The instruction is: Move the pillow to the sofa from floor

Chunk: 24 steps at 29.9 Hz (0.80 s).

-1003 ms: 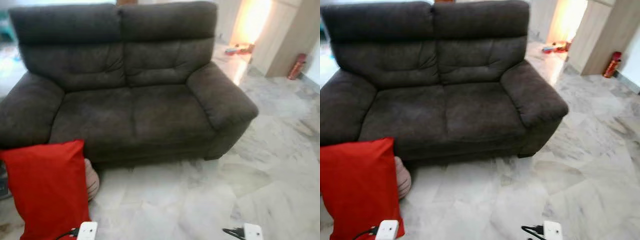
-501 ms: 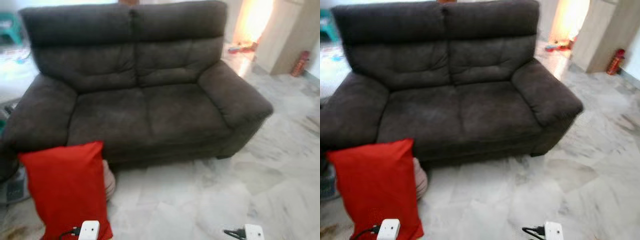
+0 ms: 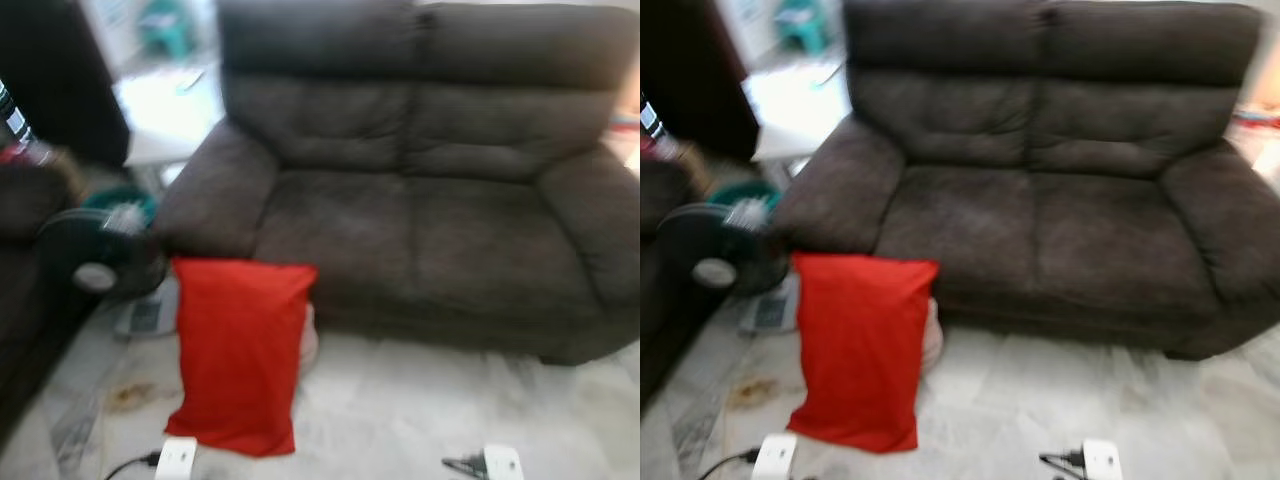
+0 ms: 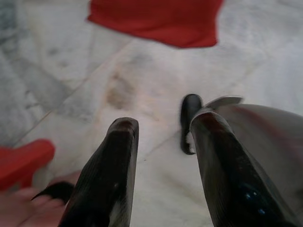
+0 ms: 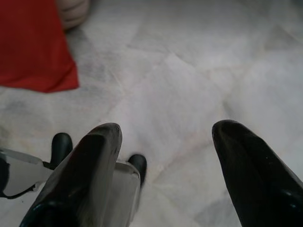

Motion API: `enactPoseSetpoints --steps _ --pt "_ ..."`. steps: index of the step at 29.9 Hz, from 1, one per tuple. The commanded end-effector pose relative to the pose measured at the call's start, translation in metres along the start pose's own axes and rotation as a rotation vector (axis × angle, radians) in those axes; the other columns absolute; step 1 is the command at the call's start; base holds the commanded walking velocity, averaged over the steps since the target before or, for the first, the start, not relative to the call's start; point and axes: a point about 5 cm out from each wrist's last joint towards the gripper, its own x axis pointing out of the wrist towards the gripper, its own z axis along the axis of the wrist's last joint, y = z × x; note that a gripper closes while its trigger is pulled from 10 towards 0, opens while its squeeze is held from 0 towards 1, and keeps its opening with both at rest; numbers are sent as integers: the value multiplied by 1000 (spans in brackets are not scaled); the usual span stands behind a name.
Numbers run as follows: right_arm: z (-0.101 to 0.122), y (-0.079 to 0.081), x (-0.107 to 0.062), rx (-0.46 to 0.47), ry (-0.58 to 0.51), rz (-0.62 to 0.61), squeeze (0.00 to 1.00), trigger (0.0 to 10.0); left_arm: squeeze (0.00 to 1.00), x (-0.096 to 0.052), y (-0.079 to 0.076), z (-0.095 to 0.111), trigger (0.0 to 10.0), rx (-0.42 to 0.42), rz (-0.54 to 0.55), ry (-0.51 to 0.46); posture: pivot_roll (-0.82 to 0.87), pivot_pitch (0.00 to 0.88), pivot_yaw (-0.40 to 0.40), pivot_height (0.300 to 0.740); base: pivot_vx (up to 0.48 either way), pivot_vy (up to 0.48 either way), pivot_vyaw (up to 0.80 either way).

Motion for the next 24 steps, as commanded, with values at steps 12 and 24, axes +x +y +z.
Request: enactPoseSetpoints --steps 12,24 --pt "-7 -5 -2 26 20 -18 0 10000 0 0 -6 -5 10000 20 -16 28 70 10 -27 740 0 0 133" --pt "-7 -5 -2 32 19 -18 0 10000 0 0 -7 -6 10000 -18 -25 31 71 11 -28 740 0 0 0"
